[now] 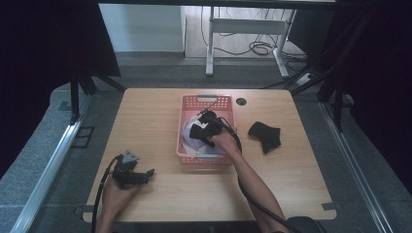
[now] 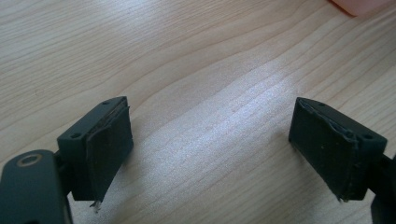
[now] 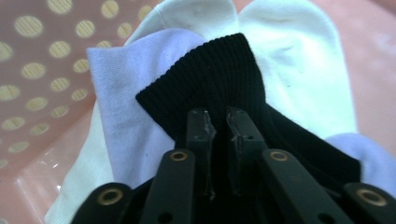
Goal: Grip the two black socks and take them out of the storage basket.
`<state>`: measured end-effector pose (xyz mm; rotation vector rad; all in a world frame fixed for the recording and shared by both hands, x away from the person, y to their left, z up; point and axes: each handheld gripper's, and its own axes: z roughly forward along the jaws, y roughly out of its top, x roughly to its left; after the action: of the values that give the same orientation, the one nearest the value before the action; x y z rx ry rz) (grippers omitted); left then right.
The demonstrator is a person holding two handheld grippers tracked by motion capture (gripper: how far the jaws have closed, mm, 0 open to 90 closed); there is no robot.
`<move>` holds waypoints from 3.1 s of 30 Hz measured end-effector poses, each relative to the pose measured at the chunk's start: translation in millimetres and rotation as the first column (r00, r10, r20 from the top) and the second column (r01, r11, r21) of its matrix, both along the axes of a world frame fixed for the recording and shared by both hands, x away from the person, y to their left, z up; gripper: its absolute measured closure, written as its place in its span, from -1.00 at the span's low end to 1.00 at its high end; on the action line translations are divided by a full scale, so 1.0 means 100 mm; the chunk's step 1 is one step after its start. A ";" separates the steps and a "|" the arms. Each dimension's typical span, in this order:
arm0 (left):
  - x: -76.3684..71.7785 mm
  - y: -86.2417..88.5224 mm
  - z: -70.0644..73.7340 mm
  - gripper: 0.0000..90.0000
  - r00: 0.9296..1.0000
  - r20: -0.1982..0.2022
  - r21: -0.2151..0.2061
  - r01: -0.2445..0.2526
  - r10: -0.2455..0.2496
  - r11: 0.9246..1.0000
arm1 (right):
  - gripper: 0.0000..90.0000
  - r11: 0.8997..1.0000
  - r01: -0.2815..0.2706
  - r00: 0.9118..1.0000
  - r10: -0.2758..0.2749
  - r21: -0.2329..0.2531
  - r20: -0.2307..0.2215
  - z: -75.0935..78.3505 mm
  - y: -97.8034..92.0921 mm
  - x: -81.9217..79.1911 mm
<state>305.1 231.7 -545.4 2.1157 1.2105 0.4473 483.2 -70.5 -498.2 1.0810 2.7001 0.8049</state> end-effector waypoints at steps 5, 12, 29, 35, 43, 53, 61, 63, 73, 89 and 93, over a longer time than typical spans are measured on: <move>0.00 0.00 0.00 -0.70 1.000 0.000 0.000 0.000 0.000 1.000 | 0.83 1.000 0.007 1.000 -0.008 0.022 0.028 0.12 -0.04 -0.01; 0.00 0.00 0.00 -0.70 1.000 0.000 0.000 0.000 0.000 1.000 | 0.83 0.995 0.012 0.997 -0.020 0.103 0.075 0.41 -0.15 -0.05; 0.00 0.00 0.00 -0.70 1.000 0.001 -0.003 -0.001 0.001 1.000 | 0.83 0.989 -0.036 0.982 0.009 0.143 0.187 0.90 -0.19 -0.23; 0.00 0.00 0.00 -0.70 1.000 0.000 -0.003 -0.001 0.001 1.000 | 0.83 0.989 -0.036 0.979 0.005 0.146 0.206 0.98 -0.20 -0.27; 0.00 0.00 0.00 -0.70 1.000 0.000 -0.002 -0.001 0.001 1.000 | 0.83 0.989 -0.019 0.971 -0.015 0.143 0.237 1.12 -0.31 -0.31; 0.00 -0.01 0.00 -0.70 1.000 0.006 -0.009 -0.007 0.007 1.000 | 0.83 0.991 -0.005 0.963 -0.032 0.137 0.268 1.23 -0.46 -0.35; 0.00 0.00 0.00 -0.70 1.000 0.002 -0.007 -0.005 0.005 1.000 | 0.83 0.990 0.066 0.950 -0.099 0.121 0.295 1.27 -0.72 -0.35; 0.00 0.00 0.00 -0.70 1.000 0.002 -0.006 -0.005 0.005 1.000 | 0.83 0.990 0.080 0.949 -0.113 0.120 0.296 1.27 -0.80 -0.35; 0.00 -0.01 0.00 -0.70 1.000 0.002 -0.007 -0.005 0.005 1.000 | 0.83 0.983 0.149 0.935 -0.175 0.106 0.308 1.29 -1.12 -0.35; 0.00 -0.01 0.00 -0.70 1.000 0.002 -0.006 -0.005 0.005 1.000 | 0.82 0.957 0.283 0.908 -0.288 0.063 0.303 1.11 -1.68 -0.31; 0.00 -0.01 0.00 -0.70 1.000 0.001 -0.007 -0.005 0.005 1.000 | 0.82 0.949 0.312 0.902 -0.311 0.047 0.298 1.01 -1.77 -0.29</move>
<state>304.7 231.2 -545.7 2.1064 1.2154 0.4464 454.7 -247.4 -397.6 1.2334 2.2029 0.8304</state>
